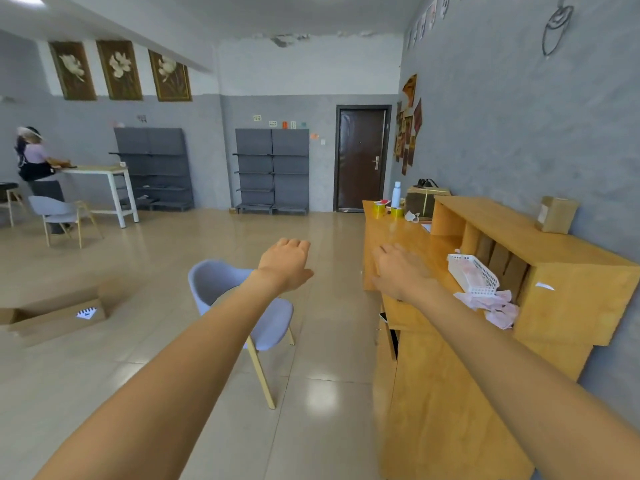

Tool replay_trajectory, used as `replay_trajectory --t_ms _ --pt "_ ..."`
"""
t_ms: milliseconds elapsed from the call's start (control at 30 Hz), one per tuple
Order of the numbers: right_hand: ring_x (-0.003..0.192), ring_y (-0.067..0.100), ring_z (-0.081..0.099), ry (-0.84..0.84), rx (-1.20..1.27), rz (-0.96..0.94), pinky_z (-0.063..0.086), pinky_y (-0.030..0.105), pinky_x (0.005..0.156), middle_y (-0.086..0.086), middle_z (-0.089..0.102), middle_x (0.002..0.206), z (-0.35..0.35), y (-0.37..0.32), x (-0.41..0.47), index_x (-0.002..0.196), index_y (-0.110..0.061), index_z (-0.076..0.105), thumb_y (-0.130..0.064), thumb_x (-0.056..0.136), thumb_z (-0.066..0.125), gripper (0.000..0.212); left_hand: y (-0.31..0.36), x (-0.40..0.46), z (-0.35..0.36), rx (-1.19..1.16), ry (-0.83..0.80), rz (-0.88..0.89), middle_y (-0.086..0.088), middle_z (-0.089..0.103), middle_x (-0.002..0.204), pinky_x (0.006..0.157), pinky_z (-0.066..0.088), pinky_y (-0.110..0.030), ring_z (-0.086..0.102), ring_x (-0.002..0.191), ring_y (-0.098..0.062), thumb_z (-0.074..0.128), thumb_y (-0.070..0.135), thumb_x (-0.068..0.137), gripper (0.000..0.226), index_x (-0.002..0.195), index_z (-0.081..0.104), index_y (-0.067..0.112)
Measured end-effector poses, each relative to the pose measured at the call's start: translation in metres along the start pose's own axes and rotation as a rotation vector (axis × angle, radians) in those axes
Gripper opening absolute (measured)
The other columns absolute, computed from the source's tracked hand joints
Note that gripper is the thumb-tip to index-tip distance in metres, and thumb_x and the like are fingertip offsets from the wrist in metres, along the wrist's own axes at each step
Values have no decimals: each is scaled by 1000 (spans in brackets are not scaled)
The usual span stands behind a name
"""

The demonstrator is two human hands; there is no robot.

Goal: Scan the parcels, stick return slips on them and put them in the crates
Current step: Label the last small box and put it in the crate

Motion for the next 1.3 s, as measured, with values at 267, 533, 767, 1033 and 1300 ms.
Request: replay_trajectory --t_ms 267,533,767,1033,1300 --pt "125 27 44 -58 12 -19 39 39 96 8 49 134 76 7 157 132 -12 46 -25 95 51 39 -69 145 60 -24 -56 -51 -10 38 149 106 36 -39 32 137 -30 54 36 97 62 148 30 9" --pt "121 26 48 -56 16 55 43 37 97 7 51 133 147 45 336 132 -12 47 -32 96 54 42 -123 337 109 -34 -46 23 -9 38 150 107 36 -40 32 138 -29 54 39 96 66 150 27 11" --pt "131 24 43 2 61 171 42 37 100 5 44 145 161 99 472 144 -17 38 -35 93 60 58 -134 509 122 -90 -38 95 -8 39 149 108 36 -40 33 137 -28 61 40 92 71 149 29 12" --pt "134 25 39 -4 48 311 41 38 102 5 41 147 219 208 581 144 -16 36 -35 90 64 63 -72 680 157 -85 -2 275 -7 40 148 108 33 -36 33 137 -26 62 41 91 69 146 32 13" --pt "137 25 34 57 60 511 32 38 109 4 37 149 234 366 644 146 -18 35 -36 92 60 63 50 840 165 -187 76 511 -6 45 145 106 36 -36 39 134 -25 64 44 89 68 145 36 16"
Point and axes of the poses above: each hand's wrist, its own x-axis towards the middle knuckle, its own z-axis out of the palm, y = z × x, the point moved 5 cm from there along x, towards the middle knuckle
